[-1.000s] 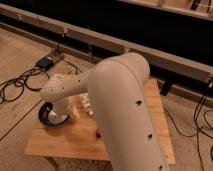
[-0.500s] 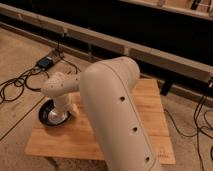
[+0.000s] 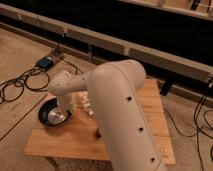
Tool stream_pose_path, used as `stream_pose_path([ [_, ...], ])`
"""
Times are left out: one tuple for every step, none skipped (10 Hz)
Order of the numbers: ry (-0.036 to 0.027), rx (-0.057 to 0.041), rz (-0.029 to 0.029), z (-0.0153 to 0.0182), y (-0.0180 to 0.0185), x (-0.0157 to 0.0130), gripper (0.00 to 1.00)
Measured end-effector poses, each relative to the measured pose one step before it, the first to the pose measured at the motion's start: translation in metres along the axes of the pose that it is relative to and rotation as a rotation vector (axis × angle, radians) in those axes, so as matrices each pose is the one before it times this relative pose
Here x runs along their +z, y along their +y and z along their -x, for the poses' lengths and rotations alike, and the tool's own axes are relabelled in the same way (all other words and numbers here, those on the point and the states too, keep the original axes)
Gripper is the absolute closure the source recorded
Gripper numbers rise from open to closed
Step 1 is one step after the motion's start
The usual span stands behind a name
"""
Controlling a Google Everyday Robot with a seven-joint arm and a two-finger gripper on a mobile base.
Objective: Drag the ceramic bowl in a circle
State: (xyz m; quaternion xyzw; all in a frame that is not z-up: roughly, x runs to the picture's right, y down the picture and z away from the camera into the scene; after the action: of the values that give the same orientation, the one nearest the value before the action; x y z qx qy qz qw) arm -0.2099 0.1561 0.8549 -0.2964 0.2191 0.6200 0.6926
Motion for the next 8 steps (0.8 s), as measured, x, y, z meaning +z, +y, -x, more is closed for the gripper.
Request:
stream_pose_path([
  [0.01328,0.00149,0.02388,-0.00436,-0.00369,-0.00100,0.87],
  [0.01550,0.00255,0.00654,-0.00663,-0.00635,-0.00158,0.96],
  [0.01626,0.00015,-0.00017,-0.00826,-0.00570,-0.00087,0.99],
  [0.02205,-0.00022,-0.00449,-0.01250,-0.00782,-0.00243,1.00],
  [0.02870,-0.00666,-0.01419,-0.01742,-0.00696,-0.00306,1.00],
  [0.01783,-0.00636,-0.01304,-0.01104,-0.00335,-0.00222,1.00],
  [0.01944,-0.00474,-0.02122,-0.01179,-0.00560,-0.00450,1.00],
  [0.01163,-0.00196,-0.02150,-0.00675,-0.00608,-0.00358,1.00],
])
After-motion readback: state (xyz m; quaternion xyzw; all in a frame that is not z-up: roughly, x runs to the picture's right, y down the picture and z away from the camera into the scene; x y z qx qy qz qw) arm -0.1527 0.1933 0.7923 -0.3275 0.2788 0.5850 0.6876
